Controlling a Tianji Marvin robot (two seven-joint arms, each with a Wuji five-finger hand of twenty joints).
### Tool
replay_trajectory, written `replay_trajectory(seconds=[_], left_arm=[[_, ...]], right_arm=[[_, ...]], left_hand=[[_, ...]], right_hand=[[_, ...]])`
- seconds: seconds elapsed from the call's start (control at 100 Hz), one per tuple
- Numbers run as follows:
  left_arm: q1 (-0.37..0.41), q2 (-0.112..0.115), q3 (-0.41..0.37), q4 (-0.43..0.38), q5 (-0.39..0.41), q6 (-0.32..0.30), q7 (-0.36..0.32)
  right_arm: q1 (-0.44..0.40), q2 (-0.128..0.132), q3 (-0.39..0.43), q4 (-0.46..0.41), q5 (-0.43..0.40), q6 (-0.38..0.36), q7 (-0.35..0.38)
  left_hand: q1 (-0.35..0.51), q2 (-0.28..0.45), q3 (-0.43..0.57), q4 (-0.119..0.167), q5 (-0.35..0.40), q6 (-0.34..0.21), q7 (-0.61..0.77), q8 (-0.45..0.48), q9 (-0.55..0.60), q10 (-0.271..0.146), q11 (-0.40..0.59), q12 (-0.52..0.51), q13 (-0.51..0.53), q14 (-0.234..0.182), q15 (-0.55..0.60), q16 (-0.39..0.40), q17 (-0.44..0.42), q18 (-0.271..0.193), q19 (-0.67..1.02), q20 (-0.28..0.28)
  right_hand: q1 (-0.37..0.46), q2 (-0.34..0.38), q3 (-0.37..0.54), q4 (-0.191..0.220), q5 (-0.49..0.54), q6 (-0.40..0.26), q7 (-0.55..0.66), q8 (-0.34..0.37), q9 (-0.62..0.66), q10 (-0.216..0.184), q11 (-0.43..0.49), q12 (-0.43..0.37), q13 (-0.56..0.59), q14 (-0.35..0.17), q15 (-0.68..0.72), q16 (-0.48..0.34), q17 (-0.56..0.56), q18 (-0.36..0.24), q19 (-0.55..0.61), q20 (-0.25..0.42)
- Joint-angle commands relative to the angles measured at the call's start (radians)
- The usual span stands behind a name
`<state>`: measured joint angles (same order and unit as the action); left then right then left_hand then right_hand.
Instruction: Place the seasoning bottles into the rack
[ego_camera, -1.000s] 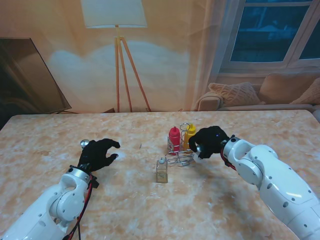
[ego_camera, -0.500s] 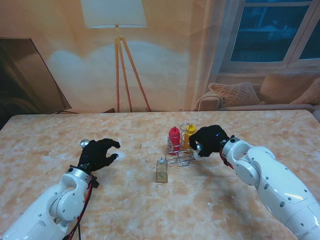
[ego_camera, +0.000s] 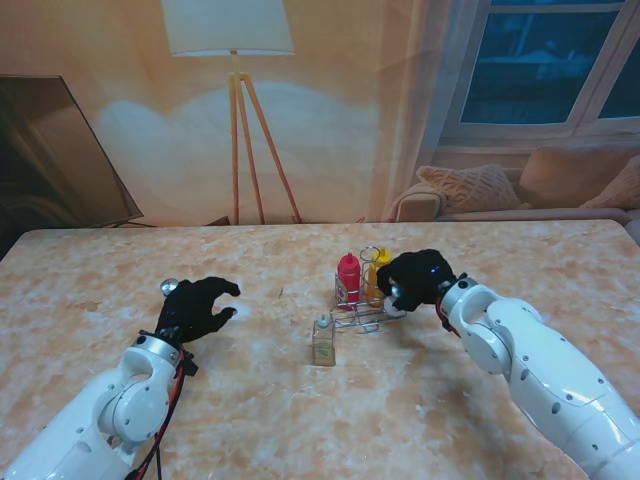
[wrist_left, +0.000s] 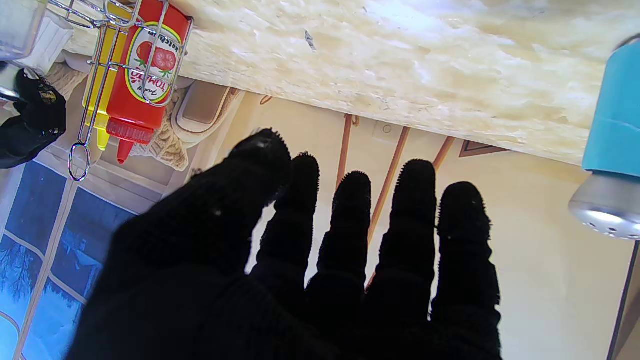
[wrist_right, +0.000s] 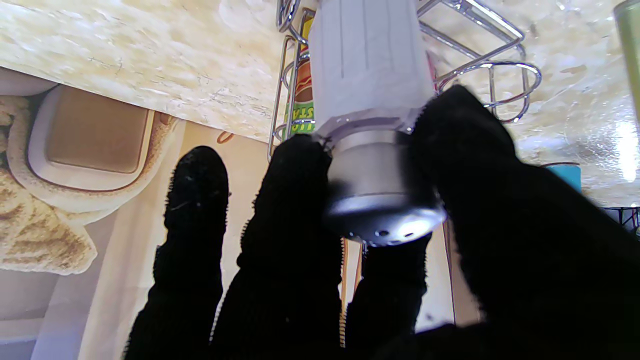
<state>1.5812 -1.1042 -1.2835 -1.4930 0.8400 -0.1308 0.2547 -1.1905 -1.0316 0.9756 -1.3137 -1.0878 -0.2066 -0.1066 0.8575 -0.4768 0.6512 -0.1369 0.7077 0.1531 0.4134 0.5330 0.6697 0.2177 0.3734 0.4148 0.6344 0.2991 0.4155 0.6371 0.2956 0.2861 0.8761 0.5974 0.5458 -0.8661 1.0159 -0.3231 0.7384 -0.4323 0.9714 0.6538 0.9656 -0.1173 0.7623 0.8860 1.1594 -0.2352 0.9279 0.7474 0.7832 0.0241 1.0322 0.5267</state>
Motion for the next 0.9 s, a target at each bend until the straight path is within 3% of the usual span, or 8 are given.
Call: replay_trajectory(seconds=[0.0, 0.89], left_arm=[[0.004, -0.002, 0.0, -0.006, -0.001, 0.001, -0.014], [0.006, -0.002, -0.002, -0.007, 0.001, 0.0, -0.013]], right_arm=[[-0.002, -0.009, -0.01, 0.011, -0.008, 0.005, 0.004], [0.027, -0.011, -0.06, 0.061, 0.0, 0.029, -0.022]], left_hand=[[0.02, -0.001, -0.012, -0.024, 0.01, -0.011, 0.019, 0.012, -0.032, -0.015, -0.011, -0.004, -0.028, 0.004, -0.019, 0.011, -0.016, -0.005, -0.011, -0.013], [0.026, -0.003, -0.021, -0.029, 0.011, -0.011, 0.028, 0.019, -0.031, -0.015, -0.011, -0.004, -0.029, 0.004, -0.02, 0.01, -0.017, -0.002, -0.011, -0.012]], right_hand=[[0.056, 0.067, 0.028, 0.031, 0.036, -0.028, 0.116, 0.023, 0.003, -0.025, 0.042, 0.018, -0.005, -0.046, 0.028, -0.003, 0.003, 0.011, 0.017, 0.014], [0.06, 0.078, 0.02, 0.034, 0.023, -0.035, 0.132, 0.014, -0.016, -0.035, 0.065, 0.006, -0.024, -0.047, 0.047, -0.015, -0.006, 0.009, 0.013, 0.011]])
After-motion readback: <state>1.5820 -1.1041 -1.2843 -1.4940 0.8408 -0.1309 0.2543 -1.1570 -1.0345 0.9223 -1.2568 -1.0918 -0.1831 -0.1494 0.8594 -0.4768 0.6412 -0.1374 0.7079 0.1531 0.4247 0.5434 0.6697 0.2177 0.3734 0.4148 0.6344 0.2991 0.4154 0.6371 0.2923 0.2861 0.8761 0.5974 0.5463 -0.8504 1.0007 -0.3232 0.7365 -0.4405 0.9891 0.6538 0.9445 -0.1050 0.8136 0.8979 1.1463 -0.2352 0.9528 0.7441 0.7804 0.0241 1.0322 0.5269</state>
